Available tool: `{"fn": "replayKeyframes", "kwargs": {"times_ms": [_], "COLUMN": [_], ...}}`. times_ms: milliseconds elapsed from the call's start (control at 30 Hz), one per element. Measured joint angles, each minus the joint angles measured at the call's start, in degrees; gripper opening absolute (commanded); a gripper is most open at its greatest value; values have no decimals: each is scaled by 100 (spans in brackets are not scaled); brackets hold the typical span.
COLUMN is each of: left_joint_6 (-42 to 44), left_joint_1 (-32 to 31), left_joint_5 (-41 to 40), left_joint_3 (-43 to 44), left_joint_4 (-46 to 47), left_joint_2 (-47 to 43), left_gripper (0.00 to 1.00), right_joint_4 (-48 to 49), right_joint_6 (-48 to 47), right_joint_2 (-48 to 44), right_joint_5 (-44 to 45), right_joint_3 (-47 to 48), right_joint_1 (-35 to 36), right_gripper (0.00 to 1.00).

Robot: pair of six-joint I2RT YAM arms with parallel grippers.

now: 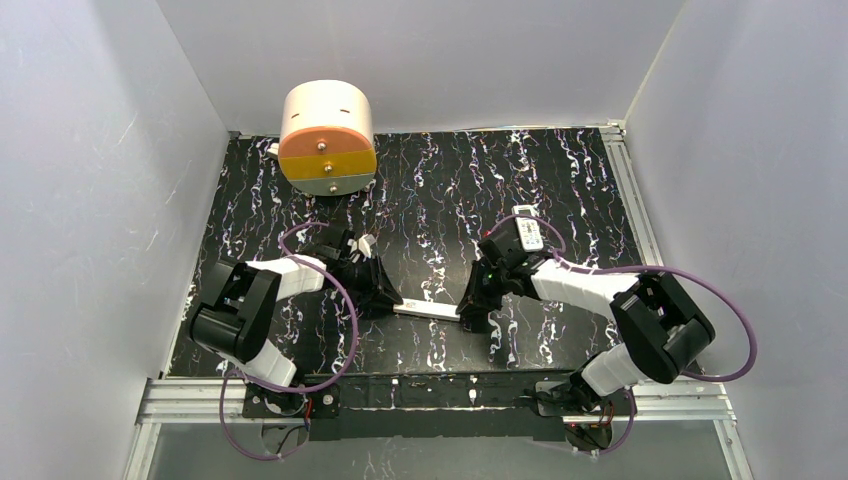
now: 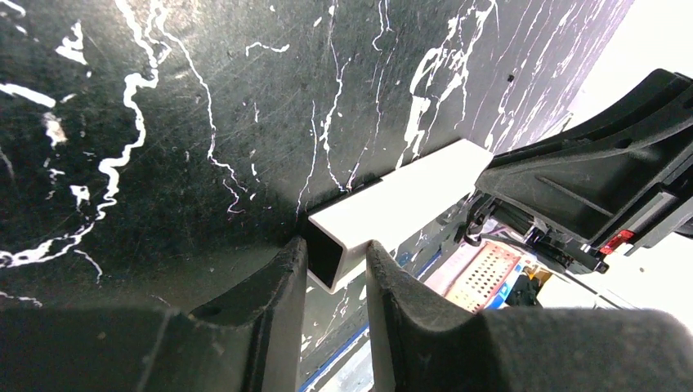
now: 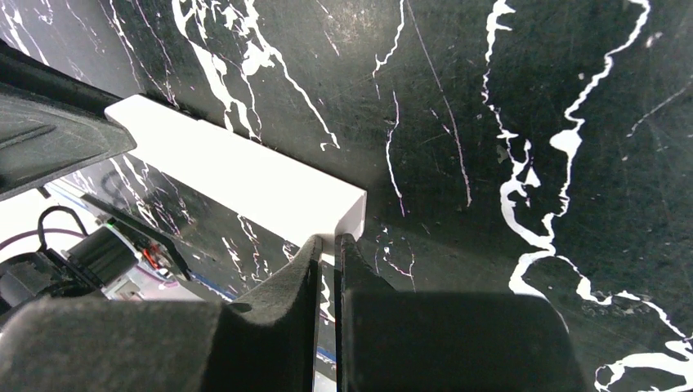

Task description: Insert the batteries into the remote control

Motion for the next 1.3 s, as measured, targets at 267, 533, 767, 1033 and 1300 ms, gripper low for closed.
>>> {"fn": "replayKeyframes", "kwargs": {"times_ms": [267, 533, 767, 1033, 1300], "left_joint_6": [-74, 232, 505, 409, 310], "left_joint_1": [-59, -243, -236, -236, -210], "left_joint_5": [-323, -1349, -1980, -3766, -4918], "left_joint_3": [201, 973, 1543, 1611, 1443], "left_joint_4": [-337, -1443, -2210, -2900, -3296], "left_joint_2": [-146, -208, -758, -2232, -3110], "left_gripper": [26, 58, 74, 82, 84], "right_joint_4": [-407, -984, -424, -417, -551], "right_joint_6": [-28, -1220, -3029, -4673, -5342], "right_joint_2": [-168, -446, -905, 160, 909], "right_joint_5": [684, 1414, 638, 446, 831], "right_joint_3": [249, 820, 1196, 1768, 1954], "right_joint_1": [308, 339, 413, 1145, 1797], "right_gripper": [41, 70, 97, 92, 84]}}
